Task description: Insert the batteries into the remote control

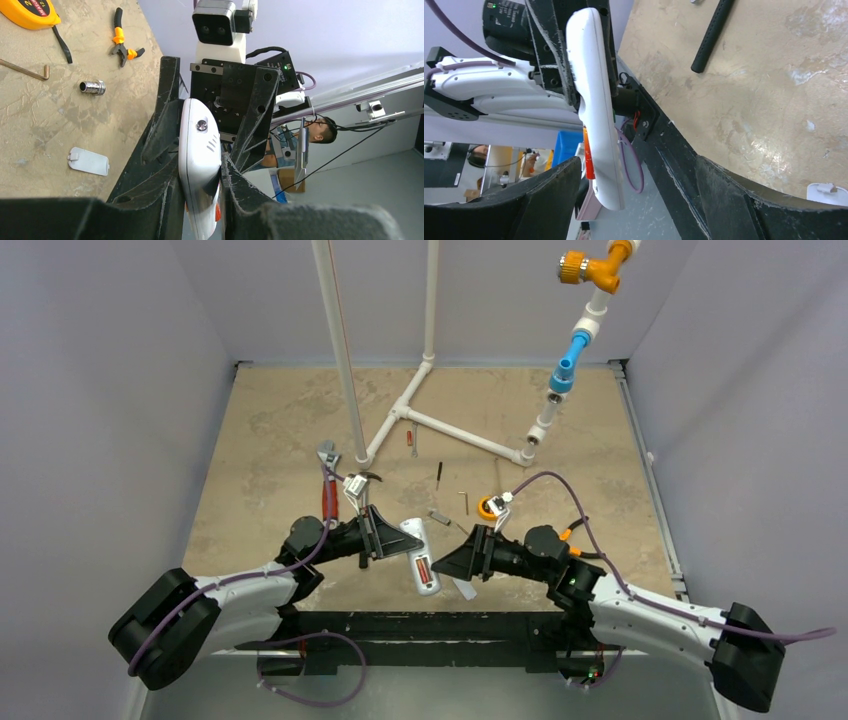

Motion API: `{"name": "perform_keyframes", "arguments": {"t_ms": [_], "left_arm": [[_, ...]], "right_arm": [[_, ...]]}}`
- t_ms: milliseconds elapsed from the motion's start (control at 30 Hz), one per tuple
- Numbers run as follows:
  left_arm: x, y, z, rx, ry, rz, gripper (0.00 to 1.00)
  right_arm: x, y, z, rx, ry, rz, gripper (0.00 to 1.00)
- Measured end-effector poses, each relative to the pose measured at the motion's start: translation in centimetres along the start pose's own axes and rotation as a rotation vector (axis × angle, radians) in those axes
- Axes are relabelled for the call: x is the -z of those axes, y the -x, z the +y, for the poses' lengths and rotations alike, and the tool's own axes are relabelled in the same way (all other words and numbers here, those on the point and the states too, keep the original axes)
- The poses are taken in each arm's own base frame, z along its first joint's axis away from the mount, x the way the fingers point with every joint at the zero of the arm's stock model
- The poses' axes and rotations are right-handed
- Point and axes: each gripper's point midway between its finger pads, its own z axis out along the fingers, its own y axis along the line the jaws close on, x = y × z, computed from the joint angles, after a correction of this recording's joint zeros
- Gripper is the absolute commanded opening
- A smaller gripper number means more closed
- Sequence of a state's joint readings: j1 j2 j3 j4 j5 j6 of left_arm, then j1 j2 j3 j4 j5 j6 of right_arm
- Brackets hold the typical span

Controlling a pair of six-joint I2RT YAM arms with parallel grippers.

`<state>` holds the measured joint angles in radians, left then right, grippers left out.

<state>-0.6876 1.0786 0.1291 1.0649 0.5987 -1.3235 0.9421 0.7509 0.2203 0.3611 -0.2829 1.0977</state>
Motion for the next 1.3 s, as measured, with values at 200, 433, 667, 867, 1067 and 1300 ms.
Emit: {"name": "perform_keyframes", "arguments": {"t_ms": [200, 433, 667, 867, 1067, 1300], "left_arm": [[0.0, 0.0, -0.1, -0.002, -0.002, -0.001, 0.00], [0.0, 0.0, -0.1, -0.002, -0.003, 0.000, 0.00], [0.0, 0.0, -0.1, -0.002, -0.003, 0.000, 0.00], [0.0, 0.0, -0.1, -0.002, -0.003, 0.000, 0.00], [0.0, -0.1, -0.1, -0.002, -0.004, 0.004, 0.00], [0.0, -0.1, -0.2, -0.005, -0.009, 0.007, 0.00]], "right_arm": [[0.3, 0.4, 1.0, 0.018, 0.038, -0.020, 0.73], [-0.5, -0.1, 0.7, 0.015, 0.030, 0.026, 0.67], [-1.3, -1.1, 1.3, 0.021, 0.052, 0.086, 0.61], [-1.4, -1.3, 2.1, 0.034, 0.088, 0.098, 0.57], [-1.6, -1.8, 2.2, 0.035, 0.093, 0.117, 0.55], [-1.9, -2.5, 2.1, 0.036, 0.089, 0.143, 0.48]]}}
